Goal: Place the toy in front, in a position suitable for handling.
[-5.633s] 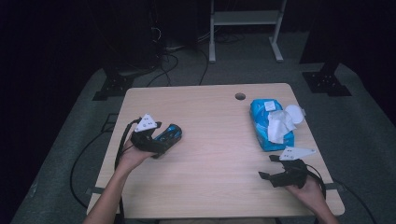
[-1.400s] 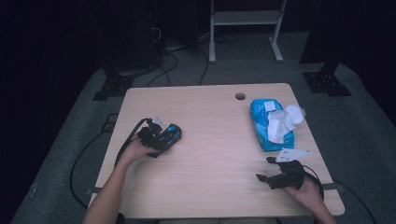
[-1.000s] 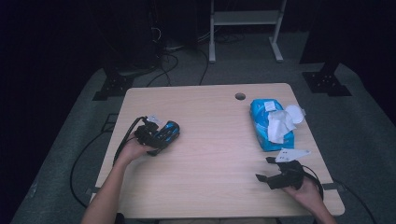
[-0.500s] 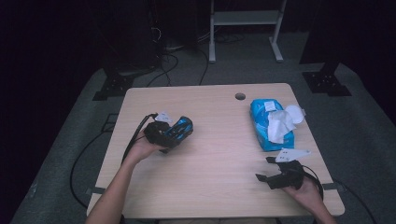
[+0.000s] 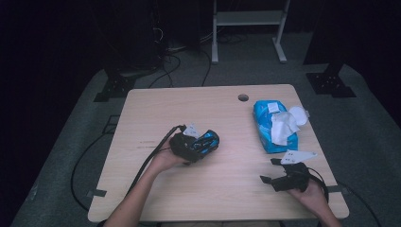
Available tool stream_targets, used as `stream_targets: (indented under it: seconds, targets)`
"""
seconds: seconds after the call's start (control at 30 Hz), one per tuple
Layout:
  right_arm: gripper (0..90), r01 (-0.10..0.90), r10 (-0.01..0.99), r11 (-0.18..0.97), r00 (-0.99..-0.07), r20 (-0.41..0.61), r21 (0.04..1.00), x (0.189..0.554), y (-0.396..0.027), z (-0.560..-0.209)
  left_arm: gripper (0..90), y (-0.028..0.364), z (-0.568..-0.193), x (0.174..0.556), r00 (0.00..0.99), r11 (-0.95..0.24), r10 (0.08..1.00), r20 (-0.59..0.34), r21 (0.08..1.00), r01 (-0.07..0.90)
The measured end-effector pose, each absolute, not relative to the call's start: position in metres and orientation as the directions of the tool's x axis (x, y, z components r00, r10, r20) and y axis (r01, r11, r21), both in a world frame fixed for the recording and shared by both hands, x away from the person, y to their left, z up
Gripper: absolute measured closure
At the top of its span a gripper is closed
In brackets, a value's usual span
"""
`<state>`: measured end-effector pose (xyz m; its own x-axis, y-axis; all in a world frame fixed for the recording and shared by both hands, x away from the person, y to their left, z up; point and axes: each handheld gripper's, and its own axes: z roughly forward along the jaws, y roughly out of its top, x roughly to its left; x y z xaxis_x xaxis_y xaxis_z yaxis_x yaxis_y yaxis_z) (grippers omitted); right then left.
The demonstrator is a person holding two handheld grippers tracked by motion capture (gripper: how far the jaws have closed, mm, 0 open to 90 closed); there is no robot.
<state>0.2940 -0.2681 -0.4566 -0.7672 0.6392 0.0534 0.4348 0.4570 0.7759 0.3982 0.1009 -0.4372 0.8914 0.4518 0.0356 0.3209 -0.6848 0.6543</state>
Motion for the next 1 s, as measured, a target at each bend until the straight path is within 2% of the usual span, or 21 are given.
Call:
stream_targets:
  seconds: [0.2, 0.7, 0.87, 1.0]
  targets:
    - [17.7, 0.435, 0.636, 0.458, -0.769, 0.055, 0.775, 0.294, -0.267, -0.457, 26.5, 0.084, -0.451, 0.392, 0.912, -0.718, 0.41, 0.017, 0.623, 0.311]
    - [17.7, 0.426, 0.636, 0.457, -0.77, 0.048, 0.781, 0.295, -0.268, -0.456, 26.5, 0.076, -0.458, 0.384, 0.913, -0.717, 0.407, 0.021, 0.627, 0.305]
    - [17.8, 0.415, 0.666, 0.401, -0.744, 0.052, 0.816, 0.299, -0.273, -0.443, 26.4, 0.079, -0.464, 0.384, 0.912, -0.71, 0.411, 0.004, 0.628, 0.318]
    - [18.2, 0.403, 0.716, 0.381, -0.698, 0.01, 0.832, 0.308, -0.279, -0.426, 26.4, 0.081, -0.465, 0.383, 0.911, -0.704, 0.411, 0.008, 0.638, 0.312]
